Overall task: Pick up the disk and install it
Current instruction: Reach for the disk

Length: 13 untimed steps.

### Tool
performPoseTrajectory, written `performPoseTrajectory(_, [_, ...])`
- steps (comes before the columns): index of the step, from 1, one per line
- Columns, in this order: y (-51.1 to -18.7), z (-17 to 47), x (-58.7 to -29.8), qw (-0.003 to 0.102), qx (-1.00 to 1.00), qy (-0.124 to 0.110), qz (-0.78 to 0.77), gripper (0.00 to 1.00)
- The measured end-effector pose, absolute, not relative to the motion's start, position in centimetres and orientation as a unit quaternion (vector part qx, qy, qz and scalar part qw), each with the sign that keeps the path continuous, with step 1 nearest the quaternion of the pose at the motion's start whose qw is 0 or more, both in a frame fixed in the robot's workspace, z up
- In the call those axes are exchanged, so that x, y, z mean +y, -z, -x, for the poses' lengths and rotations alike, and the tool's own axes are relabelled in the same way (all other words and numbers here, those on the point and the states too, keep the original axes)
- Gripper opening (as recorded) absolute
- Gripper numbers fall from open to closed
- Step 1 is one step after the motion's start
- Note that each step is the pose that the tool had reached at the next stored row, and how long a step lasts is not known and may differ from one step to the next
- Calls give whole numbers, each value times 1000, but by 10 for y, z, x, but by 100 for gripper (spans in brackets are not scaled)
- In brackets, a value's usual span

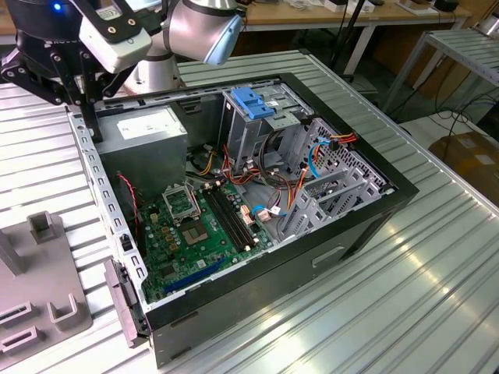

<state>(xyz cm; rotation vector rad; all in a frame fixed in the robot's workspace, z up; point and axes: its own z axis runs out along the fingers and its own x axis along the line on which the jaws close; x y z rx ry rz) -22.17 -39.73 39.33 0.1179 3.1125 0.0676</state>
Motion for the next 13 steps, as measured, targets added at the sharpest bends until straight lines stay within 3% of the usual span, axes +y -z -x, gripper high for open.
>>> performPoseTrajectory(13, [-393,233,-397,13,999,-22,-38,10])
